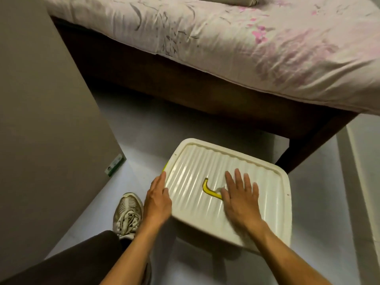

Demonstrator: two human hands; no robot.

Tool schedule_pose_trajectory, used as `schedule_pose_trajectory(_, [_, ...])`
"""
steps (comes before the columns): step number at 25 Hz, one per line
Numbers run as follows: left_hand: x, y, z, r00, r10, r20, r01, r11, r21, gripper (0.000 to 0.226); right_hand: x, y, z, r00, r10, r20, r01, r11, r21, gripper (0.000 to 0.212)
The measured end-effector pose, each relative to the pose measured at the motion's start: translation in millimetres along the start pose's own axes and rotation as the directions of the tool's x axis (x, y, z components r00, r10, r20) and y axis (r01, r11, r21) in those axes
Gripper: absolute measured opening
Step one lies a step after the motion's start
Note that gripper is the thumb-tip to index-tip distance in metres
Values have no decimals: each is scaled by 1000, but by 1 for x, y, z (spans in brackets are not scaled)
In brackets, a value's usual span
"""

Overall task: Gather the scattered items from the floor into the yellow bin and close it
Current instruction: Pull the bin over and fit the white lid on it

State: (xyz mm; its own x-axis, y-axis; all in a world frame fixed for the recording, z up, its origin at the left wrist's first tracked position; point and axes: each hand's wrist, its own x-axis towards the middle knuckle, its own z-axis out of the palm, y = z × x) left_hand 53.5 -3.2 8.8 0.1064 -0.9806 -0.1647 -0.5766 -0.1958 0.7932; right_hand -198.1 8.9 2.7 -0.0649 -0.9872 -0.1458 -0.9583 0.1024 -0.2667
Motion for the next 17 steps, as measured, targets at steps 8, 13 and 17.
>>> schedule_pose_trajectory(8, [35,15,-23,856,-464,228,514,718,-469,58,0,6,2,996,1,95,-4,999,37,56])
schedule_pose_trajectory(13, [40,16,-16,950,-314,7,279,833,-477,46,0,7,-1,992,-16,127,12,999,32,59])
schedule_pose_trajectory(17, [33,36,-16,987,-25,-156,63,967,246,25,6,5,0,982,-24,187,26,1000,-11,65])
